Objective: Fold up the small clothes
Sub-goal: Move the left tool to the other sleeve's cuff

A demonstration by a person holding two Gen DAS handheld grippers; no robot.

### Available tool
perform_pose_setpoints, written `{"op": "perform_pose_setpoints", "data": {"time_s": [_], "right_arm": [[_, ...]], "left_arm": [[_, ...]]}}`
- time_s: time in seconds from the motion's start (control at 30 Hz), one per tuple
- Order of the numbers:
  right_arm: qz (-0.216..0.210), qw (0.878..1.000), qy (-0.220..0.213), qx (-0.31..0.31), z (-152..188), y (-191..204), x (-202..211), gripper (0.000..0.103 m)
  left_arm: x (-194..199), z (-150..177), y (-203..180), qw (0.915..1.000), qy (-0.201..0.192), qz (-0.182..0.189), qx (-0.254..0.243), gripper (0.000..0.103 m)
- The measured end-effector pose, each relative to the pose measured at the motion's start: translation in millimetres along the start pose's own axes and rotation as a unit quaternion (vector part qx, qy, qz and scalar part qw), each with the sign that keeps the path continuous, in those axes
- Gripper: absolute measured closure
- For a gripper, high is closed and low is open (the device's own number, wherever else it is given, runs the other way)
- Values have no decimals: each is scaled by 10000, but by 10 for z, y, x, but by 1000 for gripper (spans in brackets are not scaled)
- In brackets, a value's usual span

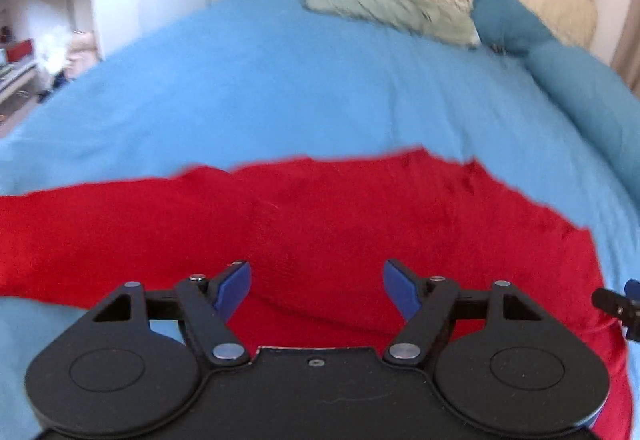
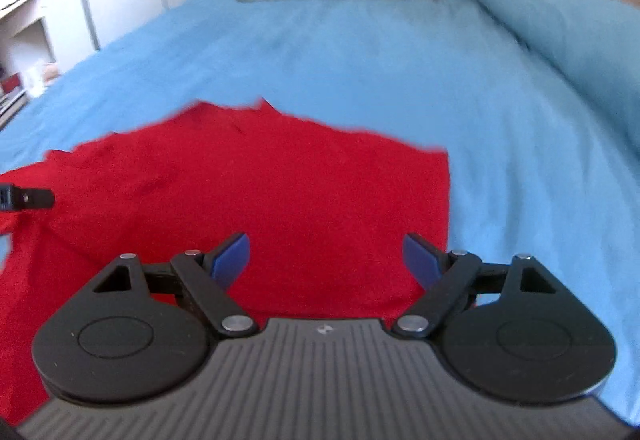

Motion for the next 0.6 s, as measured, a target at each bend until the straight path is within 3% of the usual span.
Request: {"op": "perform_pose_setpoints", "data": {"time_s": [0.03,0.1,0.13,0.4,0.6], "right_arm": [[-82,10000,-25,39,-45,71,101,2],[-221,9997,-49,86,-123,227,265,0],[-276,9995,-71,114,-153,315,344,0],[-672,9977,50,94,-361,1161,495,0],[-1030,9942,207,211,-383,1972,325,0]], "left_arm": [[129,-28,69,10000,-49,-32,77,23],[408,-30,277,9993,-132,-172,298,6],[533,-24,380,9987,-197,-238,405,4],[1117,57,1544,9866,-304,-848,1357,4],[1144,125,2365,9707,-422,-1171,2053,4]]}}
Point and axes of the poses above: each gripper's, at about its wrist camera, not at the fingertips, and x roughly against the way its jaws point, y to its left, z to its underside, the point moved 4 cm from there along -x, roughly the way its jaws point, and after that the axes turned 9 degrees about y, right-handed, at the moved point
